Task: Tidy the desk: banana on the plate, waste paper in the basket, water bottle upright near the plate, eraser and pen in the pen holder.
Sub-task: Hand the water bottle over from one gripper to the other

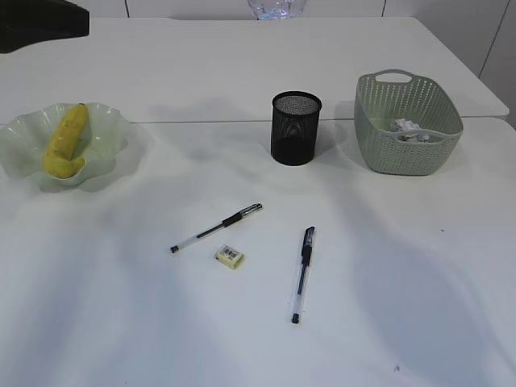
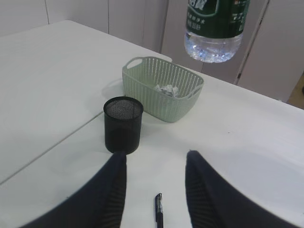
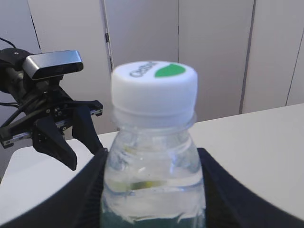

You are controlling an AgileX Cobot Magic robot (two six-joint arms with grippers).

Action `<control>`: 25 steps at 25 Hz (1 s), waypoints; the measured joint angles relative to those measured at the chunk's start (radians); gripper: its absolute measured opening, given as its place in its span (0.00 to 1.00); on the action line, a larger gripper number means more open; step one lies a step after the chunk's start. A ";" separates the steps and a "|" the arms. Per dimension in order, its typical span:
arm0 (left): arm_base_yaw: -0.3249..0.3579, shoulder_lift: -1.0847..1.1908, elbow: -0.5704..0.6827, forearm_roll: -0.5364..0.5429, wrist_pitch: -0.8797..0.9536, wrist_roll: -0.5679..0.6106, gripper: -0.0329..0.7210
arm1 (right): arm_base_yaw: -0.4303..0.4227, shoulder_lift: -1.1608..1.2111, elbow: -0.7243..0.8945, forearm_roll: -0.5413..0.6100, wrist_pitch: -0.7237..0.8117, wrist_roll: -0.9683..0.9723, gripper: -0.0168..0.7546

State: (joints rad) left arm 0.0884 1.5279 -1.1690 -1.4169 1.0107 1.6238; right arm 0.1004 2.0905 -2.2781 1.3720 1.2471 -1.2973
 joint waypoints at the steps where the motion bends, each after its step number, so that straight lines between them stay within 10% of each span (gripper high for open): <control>1: 0.000 0.000 0.023 -0.021 -0.002 0.020 0.42 | 0.000 0.000 0.000 0.000 0.000 0.000 0.49; 20: 0.000 0.006 0.186 -0.264 0.011 0.169 0.39 | 0.000 0.000 0.000 -0.017 0.002 0.007 0.49; 25: -0.004 0.006 0.186 -0.291 0.007 0.160 0.55 | 0.000 0.000 0.000 -0.009 0.002 0.098 0.49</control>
State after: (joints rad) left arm 0.0843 1.5339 -0.9831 -1.7075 1.0175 1.7842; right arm 0.1004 2.0905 -2.2781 1.3634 1.2489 -1.1998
